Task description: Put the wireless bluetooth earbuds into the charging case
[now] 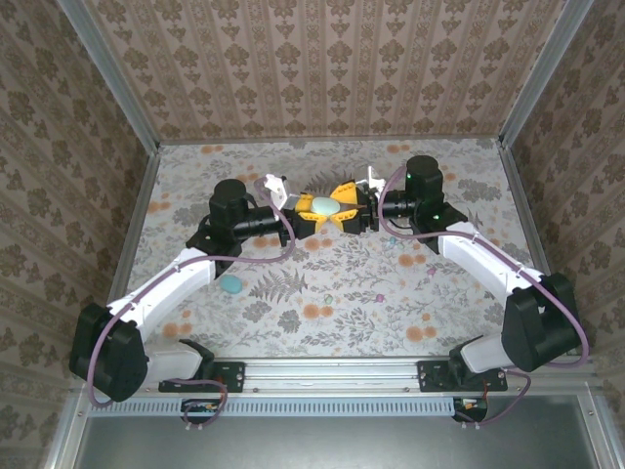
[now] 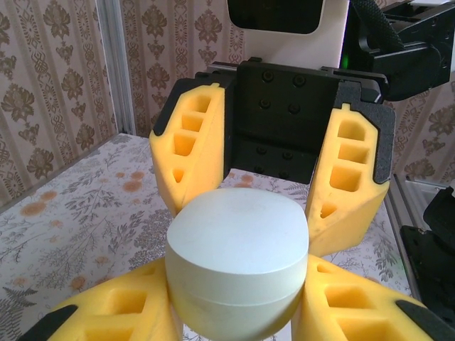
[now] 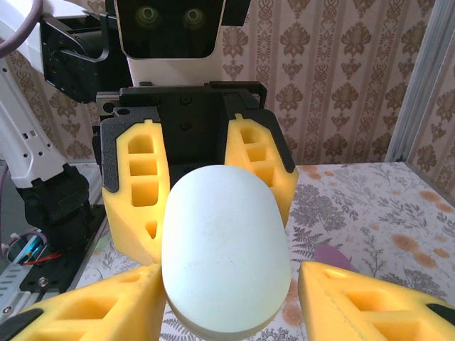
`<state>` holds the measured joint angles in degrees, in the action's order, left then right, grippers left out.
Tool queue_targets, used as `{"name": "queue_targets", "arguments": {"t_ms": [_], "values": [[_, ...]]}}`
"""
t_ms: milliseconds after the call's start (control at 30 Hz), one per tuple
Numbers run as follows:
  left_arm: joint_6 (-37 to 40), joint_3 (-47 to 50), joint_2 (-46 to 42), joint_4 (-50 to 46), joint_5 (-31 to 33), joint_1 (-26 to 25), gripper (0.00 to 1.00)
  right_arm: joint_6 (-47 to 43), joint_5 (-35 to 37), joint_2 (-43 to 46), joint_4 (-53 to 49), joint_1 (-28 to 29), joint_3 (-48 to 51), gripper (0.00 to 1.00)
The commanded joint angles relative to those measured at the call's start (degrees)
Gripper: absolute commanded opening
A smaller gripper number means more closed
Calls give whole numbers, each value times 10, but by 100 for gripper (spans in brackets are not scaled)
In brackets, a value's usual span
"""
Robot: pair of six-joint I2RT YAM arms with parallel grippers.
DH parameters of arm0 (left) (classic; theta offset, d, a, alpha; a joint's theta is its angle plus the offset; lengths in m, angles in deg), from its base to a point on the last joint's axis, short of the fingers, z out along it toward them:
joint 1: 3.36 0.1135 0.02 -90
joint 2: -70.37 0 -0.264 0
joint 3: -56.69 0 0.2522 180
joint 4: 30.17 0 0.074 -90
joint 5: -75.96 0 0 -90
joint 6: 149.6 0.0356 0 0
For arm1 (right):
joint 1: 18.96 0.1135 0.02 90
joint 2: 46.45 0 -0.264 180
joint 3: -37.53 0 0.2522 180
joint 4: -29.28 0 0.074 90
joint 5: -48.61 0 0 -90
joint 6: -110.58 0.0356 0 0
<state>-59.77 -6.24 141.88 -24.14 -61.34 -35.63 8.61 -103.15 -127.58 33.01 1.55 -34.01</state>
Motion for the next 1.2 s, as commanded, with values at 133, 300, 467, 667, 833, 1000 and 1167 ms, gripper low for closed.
{"name": "queue_targets", "arguments": {"t_ms": [133, 300, 467, 667, 833, 1000, 1167], "values": [[15, -5, -18, 13, -10, -5, 39, -6, -12, -2, -11, 0, -20, 42], [14, -6, -19, 14, -7, -5, 50, -10, -12, -1, -17, 0, -19, 39], [10, -7, -19, 19, -11, -5, 50, -12, -10, -2, -16, 0, -19, 38], [7, -9, -14, 14, -22, -5, 42, -8, -9, 2, -8, 0, -18, 38], [10, -11, -12, 11, -23, -6, 38, -4, -8, 2, -5, 0, -17, 40], [7, -4, -12, 23, -5, -8, 36, 26, 17, 8, 10, 0, -15, 50], [-16, 23, -13, 88, 34, -9, 35, 60, 92, 40, -45, -2, -16, 60]]}}
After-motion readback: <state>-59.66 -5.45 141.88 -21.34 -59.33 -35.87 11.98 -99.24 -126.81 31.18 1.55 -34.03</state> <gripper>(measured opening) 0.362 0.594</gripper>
